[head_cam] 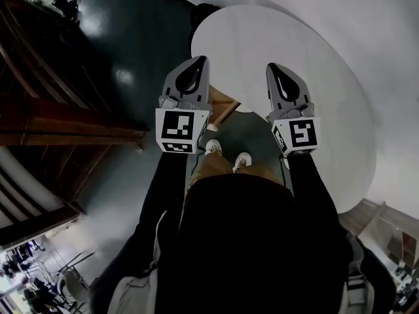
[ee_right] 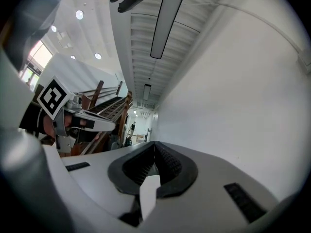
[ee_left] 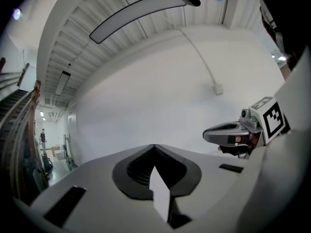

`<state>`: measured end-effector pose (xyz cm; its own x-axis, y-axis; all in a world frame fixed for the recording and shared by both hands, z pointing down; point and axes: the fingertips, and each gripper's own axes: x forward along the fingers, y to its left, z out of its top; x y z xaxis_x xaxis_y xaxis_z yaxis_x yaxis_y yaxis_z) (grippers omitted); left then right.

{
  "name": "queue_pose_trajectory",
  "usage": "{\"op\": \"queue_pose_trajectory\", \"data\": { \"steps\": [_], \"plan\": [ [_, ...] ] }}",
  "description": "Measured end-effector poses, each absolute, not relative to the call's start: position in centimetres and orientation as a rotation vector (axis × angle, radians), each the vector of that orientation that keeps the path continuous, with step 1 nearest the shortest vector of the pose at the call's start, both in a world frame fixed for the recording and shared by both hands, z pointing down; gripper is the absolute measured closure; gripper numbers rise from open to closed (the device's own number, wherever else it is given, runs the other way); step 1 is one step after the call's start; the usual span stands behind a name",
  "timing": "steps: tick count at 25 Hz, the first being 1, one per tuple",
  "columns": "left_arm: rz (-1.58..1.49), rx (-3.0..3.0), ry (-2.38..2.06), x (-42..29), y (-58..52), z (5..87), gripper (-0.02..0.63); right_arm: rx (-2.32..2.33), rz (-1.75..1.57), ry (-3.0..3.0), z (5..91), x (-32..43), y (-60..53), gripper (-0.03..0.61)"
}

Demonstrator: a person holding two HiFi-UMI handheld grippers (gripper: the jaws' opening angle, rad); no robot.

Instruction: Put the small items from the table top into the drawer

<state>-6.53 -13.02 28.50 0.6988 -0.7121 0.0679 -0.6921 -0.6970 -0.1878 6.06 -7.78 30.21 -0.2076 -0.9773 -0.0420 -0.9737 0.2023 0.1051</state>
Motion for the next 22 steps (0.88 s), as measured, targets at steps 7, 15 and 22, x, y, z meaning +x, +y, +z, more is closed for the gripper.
{"op": "queue_pose_trajectory", "data": {
  "steps": [7, 15, 22],
  "plan": [
    [-0.197, -2.736, 1.204, -7.7, -12.2, 28.7, 0.598, 1.896, -0.202, -2.433, 31.1, 4.9, -7.3, 0.551],
    [-0.211, -2.722, 1.217, -7.6, -11.9, 29.0, 0.598, 1.829, -0.245, -2.475, 31.3, 4.4, -7.1, 0.552],
    [-0.213, -2.725, 1.220, -7.4, -12.1, 28.9, 0.600, 1.800, -0.254, -2.491, 31.4, 4.1, -7.5, 0.551]
  ]
}}
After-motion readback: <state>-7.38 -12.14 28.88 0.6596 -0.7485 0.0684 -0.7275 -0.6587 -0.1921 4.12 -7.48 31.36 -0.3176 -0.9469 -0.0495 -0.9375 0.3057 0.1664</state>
